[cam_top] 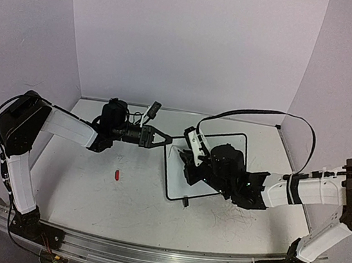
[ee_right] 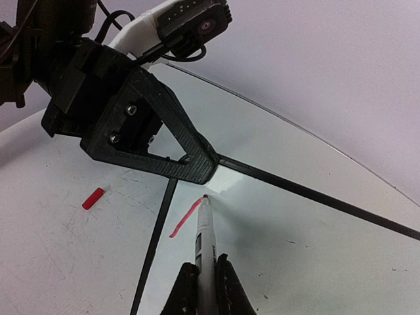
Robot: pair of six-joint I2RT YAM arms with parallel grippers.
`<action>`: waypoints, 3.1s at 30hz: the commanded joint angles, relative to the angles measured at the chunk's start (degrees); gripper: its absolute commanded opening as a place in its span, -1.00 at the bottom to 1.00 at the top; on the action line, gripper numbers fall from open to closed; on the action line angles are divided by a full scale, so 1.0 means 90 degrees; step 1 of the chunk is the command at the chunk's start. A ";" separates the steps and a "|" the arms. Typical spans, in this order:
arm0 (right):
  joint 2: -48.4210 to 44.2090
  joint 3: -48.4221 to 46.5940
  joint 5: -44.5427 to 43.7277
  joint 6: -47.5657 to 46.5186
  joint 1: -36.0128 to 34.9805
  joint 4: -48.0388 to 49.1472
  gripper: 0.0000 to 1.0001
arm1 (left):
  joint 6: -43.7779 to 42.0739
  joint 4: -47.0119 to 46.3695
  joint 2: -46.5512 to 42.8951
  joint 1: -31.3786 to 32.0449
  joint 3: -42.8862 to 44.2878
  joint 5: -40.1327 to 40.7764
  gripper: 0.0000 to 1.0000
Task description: Write a sentence on the whiteboard
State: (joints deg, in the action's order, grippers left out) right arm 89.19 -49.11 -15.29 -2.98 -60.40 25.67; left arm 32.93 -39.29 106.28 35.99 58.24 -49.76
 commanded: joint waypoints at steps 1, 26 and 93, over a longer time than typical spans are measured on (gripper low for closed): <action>0.0076 -0.0256 -0.0009 0.0009 0.0043 0.0162 -1.00 | 0.0130 0.0000 0.0036 0.0101 -0.0025 -0.0226 -1.00; -0.0090 0.0153 0.0027 0.0283 0.0045 -0.0108 -1.00 | 0.0130 -0.0009 0.0037 0.0099 -0.0015 -0.0220 -1.00; 0.0046 -0.0109 -0.0545 0.0460 0.0174 -0.0059 -1.00 | 0.0160 -0.0008 0.0047 0.0122 -0.0006 -0.0274 -1.00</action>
State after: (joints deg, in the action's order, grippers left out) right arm 88.49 -47.78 -17.32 1.47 -60.08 24.43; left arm 32.93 -39.13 106.28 35.99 58.24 -49.56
